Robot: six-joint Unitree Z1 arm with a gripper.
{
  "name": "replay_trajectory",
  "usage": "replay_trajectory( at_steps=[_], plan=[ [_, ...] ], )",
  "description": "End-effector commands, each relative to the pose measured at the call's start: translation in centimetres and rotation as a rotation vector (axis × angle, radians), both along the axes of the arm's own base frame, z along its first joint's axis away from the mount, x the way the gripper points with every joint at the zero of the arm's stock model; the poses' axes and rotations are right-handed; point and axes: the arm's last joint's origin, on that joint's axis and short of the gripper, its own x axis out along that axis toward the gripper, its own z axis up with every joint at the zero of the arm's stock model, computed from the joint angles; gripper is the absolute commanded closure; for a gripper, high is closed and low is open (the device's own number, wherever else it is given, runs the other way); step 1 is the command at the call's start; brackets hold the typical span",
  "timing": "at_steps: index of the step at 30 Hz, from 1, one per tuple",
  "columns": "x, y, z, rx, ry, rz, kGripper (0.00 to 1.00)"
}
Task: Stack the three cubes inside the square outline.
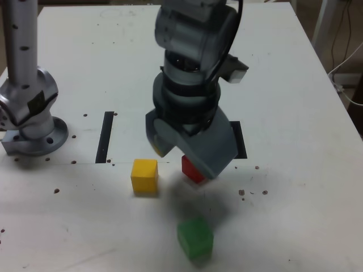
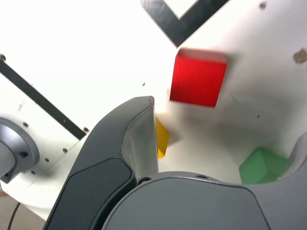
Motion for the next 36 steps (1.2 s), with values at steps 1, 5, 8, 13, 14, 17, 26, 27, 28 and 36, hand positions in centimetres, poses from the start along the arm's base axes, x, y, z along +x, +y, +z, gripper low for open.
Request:
replay_trajectory(
  at_steps=[1, 5, 8, 13, 14, 17, 26, 27, 28, 36],
  plan=[
    [0.4, 0.5, -0.3, 0.010, 0.004, 0.009, 0.01],
    [0.9, 1.4, -0.8, 0.019, 0.007, 0.021, 0.01],
    [1.1, 1.8, -1.2, 0.021, 0.010, 0.024, 0.01],
    [1.6, 1.8, -1.8, 0.024, 0.020, 0.024, 0.02],
    [1.7, 1.8, -2.0, 0.025, 0.024, 0.024, 0.03],
    [2.3, 1.5, -2.8, 0.027, 0.038, 0.025, 0.05],
    [3.4, 1.6, -4.8, 0.026, 0.072, 0.043, 0.13],
    [3.5, 1.6, -4.9, 0.027, 0.074, 0.044, 0.14],
    [3.5, 1.6, -5.0, 0.028, 0.075, 0.045, 0.16],
    [3.6, 1.7, -5.1, 0.031, 0.069, 0.057, 0.52]
  ],
)
